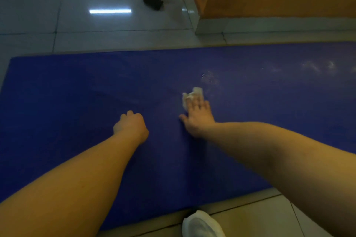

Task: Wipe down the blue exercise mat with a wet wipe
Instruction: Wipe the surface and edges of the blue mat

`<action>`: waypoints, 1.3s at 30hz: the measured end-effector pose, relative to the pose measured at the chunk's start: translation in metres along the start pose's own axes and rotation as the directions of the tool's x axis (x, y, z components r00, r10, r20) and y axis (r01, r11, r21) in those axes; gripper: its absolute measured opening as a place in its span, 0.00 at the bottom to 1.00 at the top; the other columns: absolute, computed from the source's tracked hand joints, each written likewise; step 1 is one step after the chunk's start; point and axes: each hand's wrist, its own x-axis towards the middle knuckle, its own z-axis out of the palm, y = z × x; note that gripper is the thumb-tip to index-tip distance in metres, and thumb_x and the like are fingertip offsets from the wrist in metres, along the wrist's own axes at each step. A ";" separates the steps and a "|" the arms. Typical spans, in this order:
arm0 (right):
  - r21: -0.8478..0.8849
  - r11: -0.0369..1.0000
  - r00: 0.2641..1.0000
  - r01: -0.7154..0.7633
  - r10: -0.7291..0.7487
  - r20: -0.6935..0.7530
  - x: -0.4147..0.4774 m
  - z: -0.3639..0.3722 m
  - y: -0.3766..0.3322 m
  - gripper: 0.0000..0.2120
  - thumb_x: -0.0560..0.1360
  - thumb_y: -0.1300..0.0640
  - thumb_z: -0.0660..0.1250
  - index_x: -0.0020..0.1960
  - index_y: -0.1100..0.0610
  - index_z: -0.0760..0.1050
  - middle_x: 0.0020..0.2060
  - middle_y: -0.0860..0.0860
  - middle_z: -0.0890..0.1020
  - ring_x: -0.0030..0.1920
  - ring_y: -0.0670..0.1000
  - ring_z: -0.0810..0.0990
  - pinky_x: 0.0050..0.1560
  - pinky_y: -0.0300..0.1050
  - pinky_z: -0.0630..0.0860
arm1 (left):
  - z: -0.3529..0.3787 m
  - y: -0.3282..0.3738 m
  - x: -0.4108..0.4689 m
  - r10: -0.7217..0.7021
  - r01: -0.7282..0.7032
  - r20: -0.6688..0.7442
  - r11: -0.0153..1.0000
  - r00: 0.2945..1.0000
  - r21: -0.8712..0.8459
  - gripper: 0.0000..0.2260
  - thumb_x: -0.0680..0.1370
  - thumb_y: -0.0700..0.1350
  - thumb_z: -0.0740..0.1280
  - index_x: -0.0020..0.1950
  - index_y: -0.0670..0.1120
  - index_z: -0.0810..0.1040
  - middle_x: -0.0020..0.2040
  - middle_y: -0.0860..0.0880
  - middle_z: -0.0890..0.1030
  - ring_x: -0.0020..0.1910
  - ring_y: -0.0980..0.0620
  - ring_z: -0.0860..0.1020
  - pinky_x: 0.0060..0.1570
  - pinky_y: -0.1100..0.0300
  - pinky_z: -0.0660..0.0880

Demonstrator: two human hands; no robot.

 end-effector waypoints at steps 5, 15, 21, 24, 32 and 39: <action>0.048 0.969 0.959 -0.244 0.233 0.161 0.010 -0.022 0.008 0.39 0.80 0.31 0.44 0.81 0.48 0.30 0.80 0.56 0.34 0.79 0.63 0.31 0.75 0.68 0.32 | 0.007 -0.001 -0.008 -0.008 0.008 0.007 1.000 1.000 -0.028 0.15 0.81 0.44 0.61 0.68 0.43 0.71 0.70 0.45 0.67 0.64 0.43 0.70 0.55 0.48 0.77; -0.075 0.861 0.860 0.503 -0.490 0.141 -0.076 0.040 -0.056 0.36 0.83 0.38 0.52 0.82 0.48 0.36 0.81 0.52 0.35 0.78 0.56 0.28 0.77 0.55 0.29 | 0.049 0.004 -0.026 -0.041 0.037 -0.029 0.991 0.999 -0.125 0.18 0.81 0.47 0.62 0.71 0.45 0.70 0.74 0.46 0.64 0.70 0.44 0.66 0.54 0.49 0.76; -0.096 0.995 1.000 -0.018 0.019 0.005 -0.042 0.025 0.025 0.37 0.81 0.33 0.49 0.82 0.46 0.39 0.81 0.56 0.37 0.80 0.64 0.36 0.77 0.63 0.36 | 0.063 0.000 -0.028 0.004 -0.003 0.016 0.996 1.000 -0.088 0.19 0.81 0.46 0.62 0.72 0.46 0.71 0.81 0.48 0.51 0.76 0.43 0.56 0.50 0.50 0.75; -0.041 0.979 0.978 -0.198 0.200 0.054 -0.038 0.017 0.024 0.39 0.79 0.30 0.46 0.81 0.45 0.34 0.80 0.57 0.34 0.78 0.66 0.32 0.76 0.67 0.33 | 0.069 0.000 -0.030 0.024 -0.023 0.031 0.999 0.999 -0.040 0.22 0.81 0.49 0.62 0.75 0.46 0.66 0.82 0.46 0.46 0.78 0.42 0.50 0.53 0.49 0.74; 0.001 0.864 0.856 0.503 -0.499 0.135 -0.104 0.055 -0.056 0.35 0.82 0.37 0.53 0.82 0.44 0.40 0.79 0.55 0.31 0.76 0.61 0.25 0.77 0.60 0.31 | 0.074 0.002 -0.034 0.027 -0.027 0.016 0.998 1.000 -0.051 0.28 0.82 0.51 0.63 0.80 0.46 0.59 0.82 0.47 0.43 0.79 0.42 0.47 0.58 0.47 0.74; -0.193 0.936 0.956 0.294 -0.282 0.085 -0.052 0.029 -0.005 0.35 0.81 0.33 0.49 0.82 0.41 0.38 0.81 0.53 0.36 0.78 0.65 0.32 0.75 0.70 0.34 | 0.065 0.001 -0.031 0.031 -0.030 0.076 1.000 0.997 -0.006 0.27 0.81 0.45 0.62 0.80 0.47 0.58 0.82 0.47 0.42 0.79 0.41 0.47 0.52 0.50 0.73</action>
